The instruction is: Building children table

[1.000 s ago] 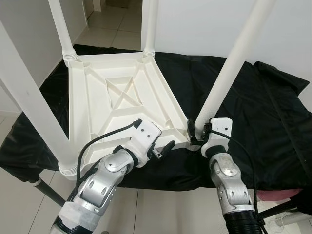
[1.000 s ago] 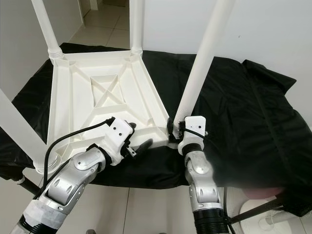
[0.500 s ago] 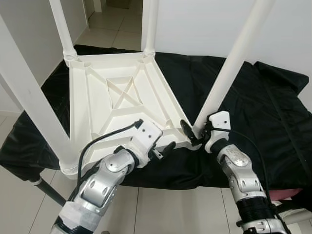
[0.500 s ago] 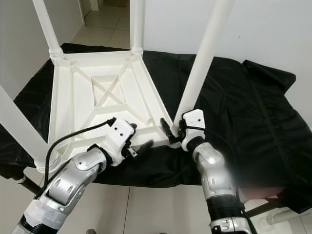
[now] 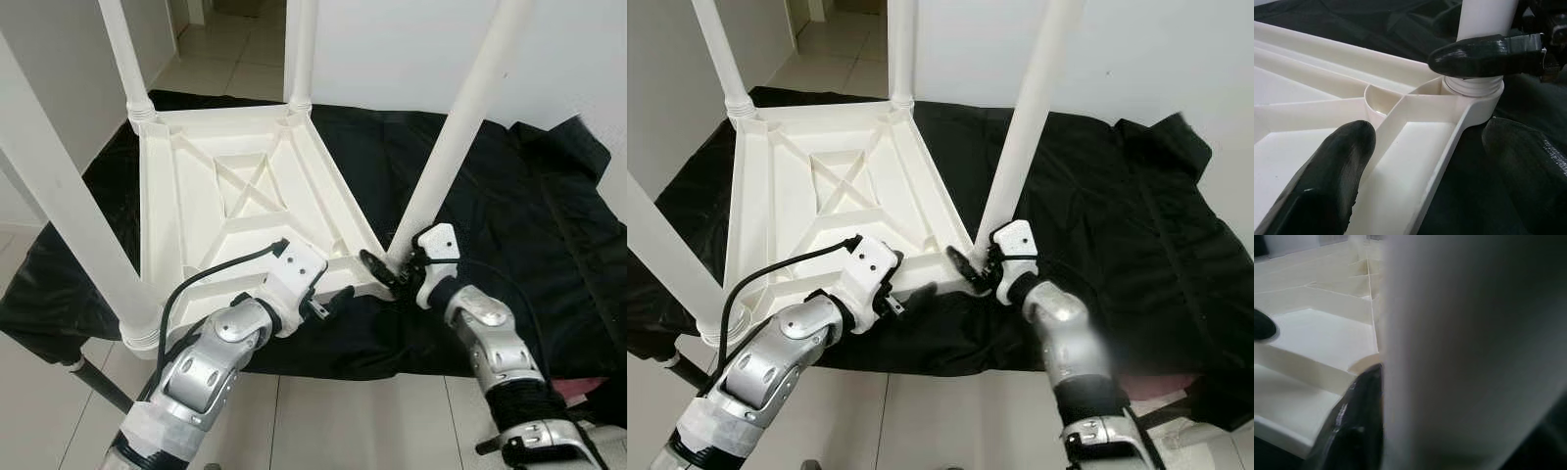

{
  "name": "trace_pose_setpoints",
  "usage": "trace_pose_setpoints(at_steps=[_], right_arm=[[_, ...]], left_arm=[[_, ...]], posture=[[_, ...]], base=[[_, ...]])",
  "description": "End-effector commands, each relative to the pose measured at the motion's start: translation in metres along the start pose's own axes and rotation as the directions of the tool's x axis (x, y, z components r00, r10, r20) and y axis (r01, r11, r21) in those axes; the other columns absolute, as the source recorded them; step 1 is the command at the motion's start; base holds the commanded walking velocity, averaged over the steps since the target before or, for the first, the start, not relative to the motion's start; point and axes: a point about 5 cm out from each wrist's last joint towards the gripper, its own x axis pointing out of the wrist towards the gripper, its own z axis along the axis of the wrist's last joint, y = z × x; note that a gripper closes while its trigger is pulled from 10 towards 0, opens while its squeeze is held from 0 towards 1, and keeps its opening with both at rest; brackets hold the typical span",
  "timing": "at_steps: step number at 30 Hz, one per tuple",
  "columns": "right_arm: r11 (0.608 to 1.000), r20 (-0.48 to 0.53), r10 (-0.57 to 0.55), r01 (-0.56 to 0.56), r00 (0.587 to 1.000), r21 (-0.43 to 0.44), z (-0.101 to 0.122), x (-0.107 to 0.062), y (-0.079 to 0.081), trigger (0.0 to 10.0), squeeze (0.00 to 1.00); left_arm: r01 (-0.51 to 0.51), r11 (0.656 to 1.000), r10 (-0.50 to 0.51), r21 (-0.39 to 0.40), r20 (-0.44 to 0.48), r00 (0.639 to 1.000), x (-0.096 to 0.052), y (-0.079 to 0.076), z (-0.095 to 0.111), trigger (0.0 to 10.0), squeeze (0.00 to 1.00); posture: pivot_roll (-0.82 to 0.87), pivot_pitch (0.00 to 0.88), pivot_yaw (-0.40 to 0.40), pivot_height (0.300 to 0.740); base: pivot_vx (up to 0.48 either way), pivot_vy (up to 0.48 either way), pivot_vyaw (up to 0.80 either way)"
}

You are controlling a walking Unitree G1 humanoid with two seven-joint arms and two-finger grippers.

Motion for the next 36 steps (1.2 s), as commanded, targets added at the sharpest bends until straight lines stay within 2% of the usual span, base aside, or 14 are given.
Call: trace_pose_setpoints(at_steps=[1,8,9,14,16,17,18,21,25,28,31,34,36], right_arm=[[1.0,-0.011,0.007,-0.007,1.0,-0.006,-0.002,-0.002,-0.002,0.0,0.0],[1.0,-0.011,0.013,-0.013,1.0,0.013,-0.004,-0.004,-0.004,0.0,0.0],[0.999,-0.013,0.017,-0.017,1.0,0.041,-0.005,-0.005,-0.002,10.0,0.0],[0.997,-0.002,0.0,0.0,1.0,0.083,-0.004,-0.004,0.002,10.0,0.0],[0.988,0.003,-0.088,0.087,0.996,0.124,-0.003,-0.001,0.007,10.0,0.0],[0.988,0.003,-0.088,0.087,0.996,0.124,-0.003,-0.001,0.007,10.0,0.0],[0.973,-0.01,-0.176,0.176,0.984,0.151,-0.004,-0.001,0.009,10.0,0.0],[0.969,-0.014,-0.195,0.194,0.981,0.154,-0.004,0.0,0.009,10.0,0.0],[0.953,0.003,-0.25,0.245,0.968,0.178,0.001,0.0,0.018,10.0,0.0],[0.9,-0.03,-0.384,0.382,0.923,0.211,0.0,-0.001,0.026,10.0,0.0],[0.857,-0.078,-0.464,0.47,0.882,0.213,-0.004,-0.002,0.035,10.0,0.0],[0.844,-0.094,-0.484,0.492,0.87,0.212,-0.005,-0.003,0.038,10.0,0.0],[0.793,-0.137,-0.546,0.562,0.827,0.236,-0.009,-0.003,0.047,10.0,0.0]], left_arm=[[0.065,0.998,-0.065,0.009,0.0,0.998,0.0,-0.005,0.003,10.0,0.0],[0.051,0.999,-0.051,0.015,-0.003,0.999,-0.001,-0.005,0.001,10.0,0.0],[0.05,0.999,-0.05,0.014,-0.003,0.999,-0.001,-0.006,0.001,10.0,0.0],[0.05,0.999,-0.05,0.015,-0.003,0.999,-0.001,-0.008,0.001,10.0,0.0],[0.05,0.999,-0.05,0.011,-0.004,0.999,-0.002,-0.009,0.001,10.0,0.0],[0.05,0.999,-0.05,0.011,-0.004,0.999,-0.002,-0.009,0.001,10.0,0.0],[0.049,0.999,-0.049,0.009,-0.004,0.999,-0.002,-0.011,0.0,10.0,0.0],[0.048,0.999,-0.048,0.008,-0.003,0.999,-0.002,-0.012,0.0,10.0,0.0],[0.043,0.999,-0.043,0.006,-0.005,0.999,-0.002,-0.011,0.0,10.0,0.0],[0.038,0.999,-0.038,0.004,-0.009,0.999,-0.003,-0.01,-0.001,10.0,0.0],[0.035,0.999,-0.035,0.005,-0.012,0.999,-0.004,-0.01,-0.002,10.0,0.0],[0.034,0.999,-0.034,0.006,-0.013,0.999,-0.004,-0.009,-0.002,10.0,0.0],[0.036,0.999,-0.036,0.014,-0.014,0.999,-0.004,-0.01,-0.003,10.0,0.0]], posture=[[0.03,0.08,-0.049,0.74],[0.03,0.081,-0.054,0.74],[0.03,0.081,-0.054,0.74],[0.02,0.084,-0.059,0.74],[0.02,0.093,-0.066,0.74],[0.02,0.093,-0.066,0.74],[0.02,0.097,-0.069,0.74],[0.02,0.097,-0.069,0.74],[0.02,0.105,-0.072,0.74],[0.02,0.106,-0.072,0.74],[0.02,0.103,-0.073,0.74],[0.01,0.103,-0.075,0.74],[0.02,0.1,-0.077,0.74]], base=[[0.0,0.0,0.0],[0.0,0.0,0.0],[0.0,0.0,0.0],[0.0,0.0,0.0],[0.0,0.0,0.0],[0.0,0.0,0.0],[0.0,0.0,0.0],[0.0,0.0,0.0],[0.0,0.0,0.0],[0.0,0.0,0.0],[0.0,0.0,0.0],[0.0,0.0,0.0],[0.0,0.0,0.0]])
